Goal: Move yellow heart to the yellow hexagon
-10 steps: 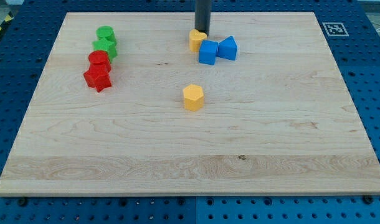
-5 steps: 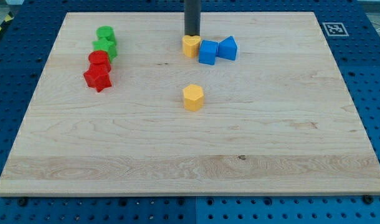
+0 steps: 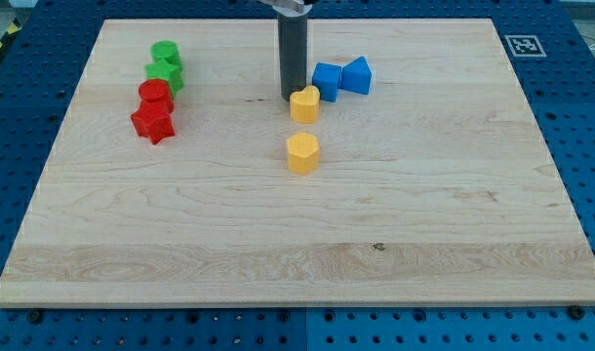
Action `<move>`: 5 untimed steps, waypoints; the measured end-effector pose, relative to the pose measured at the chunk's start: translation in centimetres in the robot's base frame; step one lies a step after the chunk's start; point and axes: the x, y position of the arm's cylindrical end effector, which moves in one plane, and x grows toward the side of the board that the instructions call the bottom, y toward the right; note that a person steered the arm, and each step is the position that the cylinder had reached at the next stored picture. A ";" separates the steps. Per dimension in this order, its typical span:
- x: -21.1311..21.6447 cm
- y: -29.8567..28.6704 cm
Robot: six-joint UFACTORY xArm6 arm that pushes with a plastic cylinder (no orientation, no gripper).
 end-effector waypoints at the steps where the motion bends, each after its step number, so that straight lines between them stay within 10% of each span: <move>1: 0.1 1.1; 5: 6.5 5.3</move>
